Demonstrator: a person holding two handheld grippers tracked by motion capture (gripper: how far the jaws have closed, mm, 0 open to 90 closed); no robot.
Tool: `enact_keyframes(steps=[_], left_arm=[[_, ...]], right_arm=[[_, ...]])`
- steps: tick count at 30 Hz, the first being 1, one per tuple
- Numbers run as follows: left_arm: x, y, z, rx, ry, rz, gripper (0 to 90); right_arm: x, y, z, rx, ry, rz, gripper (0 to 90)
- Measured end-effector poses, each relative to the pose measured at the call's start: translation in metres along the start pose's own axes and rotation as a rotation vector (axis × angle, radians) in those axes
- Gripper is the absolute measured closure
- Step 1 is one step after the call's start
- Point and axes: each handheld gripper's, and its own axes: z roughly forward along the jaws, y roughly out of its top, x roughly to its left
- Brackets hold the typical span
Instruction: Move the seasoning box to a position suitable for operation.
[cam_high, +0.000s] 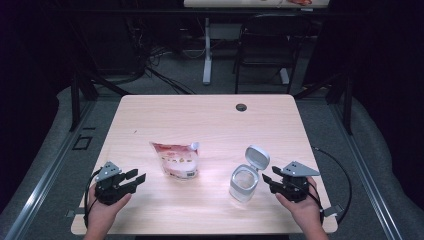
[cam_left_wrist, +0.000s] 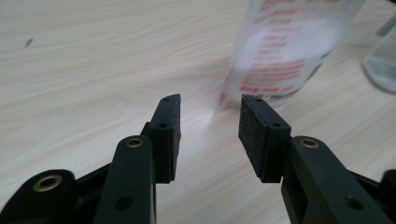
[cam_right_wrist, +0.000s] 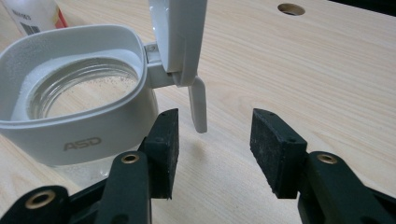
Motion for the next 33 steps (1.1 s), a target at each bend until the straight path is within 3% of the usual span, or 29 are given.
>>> enact_keyframes(steps=[4,8,12,14,16,19,24,26,29,33], left_arm=[[-0.006,0.016,0.001,0.006,-0.049,0.02,57.1],[-0.01,0.032,0.002,-0.029,-0.013,0.056,56.9],[-0.01,0.05,0.002,-0.054,-0.017,0.046,60.6],[-0.009,0.057,0.001,-0.067,-0.016,0.043,60.8],[-0.008,0.065,0.002,-0.078,-0.043,0.035,60.6],[-0.009,0.073,0.003,-0.073,-0.051,0.056,60.5],[-0.014,0.085,0.007,-0.036,-0.069,0.112,60.7],[-0.015,0.088,0.008,-0.028,-0.088,0.132,63.8],[-0.017,0.091,0.01,-0.012,-0.09,0.147,67.2],[-0.015,0.092,0.01,-0.025,-0.1,0.133,68.8]], right_arm=[[-0.004,-0.002,-0.003,0.013,0.006,0.029,55.2],[-0.01,-0.002,-0.007,-0.011,0.0,0.034,57.6],[-0.012,-0.002,-0.009,-0.032,0.025,0.046,59.0],[-0.012,-0.001,-0.007,-0.035,0.006,0.04,56.6],[-0.011,-0.001,-0.007,-0.027,0.004,0.034,60.3],[-0.01,0.002,-0.01,-0.035,0.009,0.001,65.1],[-0.009,0.01,-0.017,-0.029,0.035,0.008,69.7],[-0.009,0.015,-0.021,-0.025,0.069,0.014,69.3],[-0.005,0.024,-0.029,-0.023,0.082,-0.008,68.9],[0.004,0.043,-0.041,-0.042,0.098,-0.045,68.1]])
